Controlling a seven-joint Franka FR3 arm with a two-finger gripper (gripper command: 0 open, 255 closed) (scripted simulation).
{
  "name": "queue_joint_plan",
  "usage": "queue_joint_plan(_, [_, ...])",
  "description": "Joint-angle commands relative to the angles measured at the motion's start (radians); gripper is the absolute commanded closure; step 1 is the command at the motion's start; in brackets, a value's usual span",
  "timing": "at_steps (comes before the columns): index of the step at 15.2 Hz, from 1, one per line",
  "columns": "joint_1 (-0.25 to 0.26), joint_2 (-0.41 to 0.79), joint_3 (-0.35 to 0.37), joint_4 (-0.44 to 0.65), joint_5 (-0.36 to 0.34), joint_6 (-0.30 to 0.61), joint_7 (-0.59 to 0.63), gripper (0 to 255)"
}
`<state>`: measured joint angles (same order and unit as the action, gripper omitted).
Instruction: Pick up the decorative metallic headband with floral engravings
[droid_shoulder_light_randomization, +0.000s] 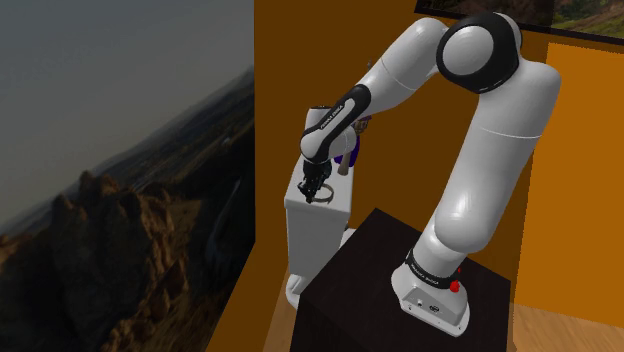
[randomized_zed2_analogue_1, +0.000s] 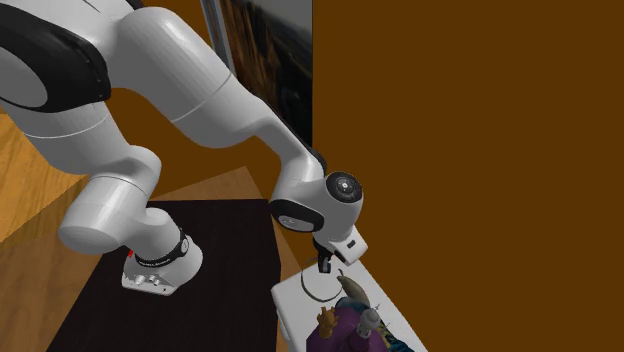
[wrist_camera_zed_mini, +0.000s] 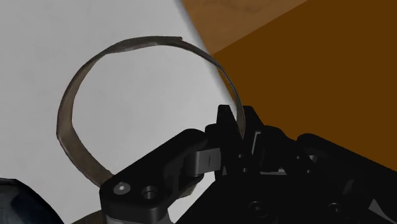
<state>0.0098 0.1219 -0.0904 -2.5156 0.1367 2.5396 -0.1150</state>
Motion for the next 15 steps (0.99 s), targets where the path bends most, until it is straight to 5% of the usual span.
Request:
queue_joint_plan(1, [0.002, 0.001, 0.003, -0.002, 0.001, 0.0, 0.0, 255])
queue_joint_plan(15, [0.002, -0.115, -0.005, 0.013, -0.037, -0.128, 0.031, 255])
